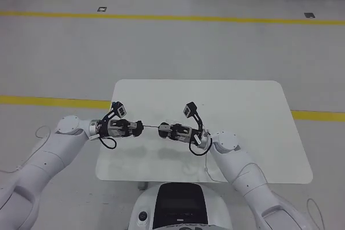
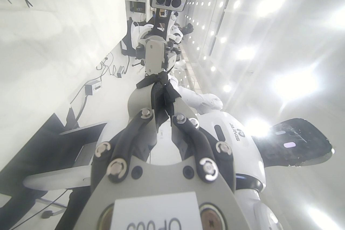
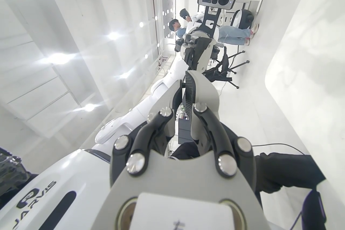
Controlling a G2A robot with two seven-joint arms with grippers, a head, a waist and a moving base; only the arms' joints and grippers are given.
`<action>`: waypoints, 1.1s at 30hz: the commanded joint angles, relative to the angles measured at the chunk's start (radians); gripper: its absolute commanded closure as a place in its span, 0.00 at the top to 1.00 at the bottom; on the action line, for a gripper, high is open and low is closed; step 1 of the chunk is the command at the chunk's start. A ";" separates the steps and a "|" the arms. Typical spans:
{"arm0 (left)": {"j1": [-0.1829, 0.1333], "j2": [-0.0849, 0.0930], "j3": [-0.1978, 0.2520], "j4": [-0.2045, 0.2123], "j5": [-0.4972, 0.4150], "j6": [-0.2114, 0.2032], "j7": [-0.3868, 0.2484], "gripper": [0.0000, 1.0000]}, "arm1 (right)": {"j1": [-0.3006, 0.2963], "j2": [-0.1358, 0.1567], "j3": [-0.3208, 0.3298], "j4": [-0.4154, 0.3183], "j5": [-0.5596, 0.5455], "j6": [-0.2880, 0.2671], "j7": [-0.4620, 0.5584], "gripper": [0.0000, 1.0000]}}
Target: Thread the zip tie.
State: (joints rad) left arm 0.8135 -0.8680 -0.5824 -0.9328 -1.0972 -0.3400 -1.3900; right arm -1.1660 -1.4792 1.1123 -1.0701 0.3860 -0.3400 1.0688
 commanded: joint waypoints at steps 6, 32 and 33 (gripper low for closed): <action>-0.001 -0.001 0.002 0.000 0.002 0.000 0.000 1.00 | -0.006 0.003 0.004 -0.004 -0.002 0.000 -0.015 0.00; 0.011 0.002 -0.002 -0.052 0.048 0.000 0.000 1.00 | -0.033 0.012 0.001 -0.059 0.063 0.001 0.038 0.00; 0.013 0.004 -0.003 -0.067 0.054 0.000 0.000 1.00 | -0.031 0.013 -0.003 -0.053 0.082 0.003 0.059 0.00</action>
State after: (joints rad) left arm 0.8247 -0.8656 -0.5850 -0.9870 -1.0481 -0.3398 -1.3895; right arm -1.1994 -1.4669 1.1125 -1.1288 0.4515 -0.3388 1.1066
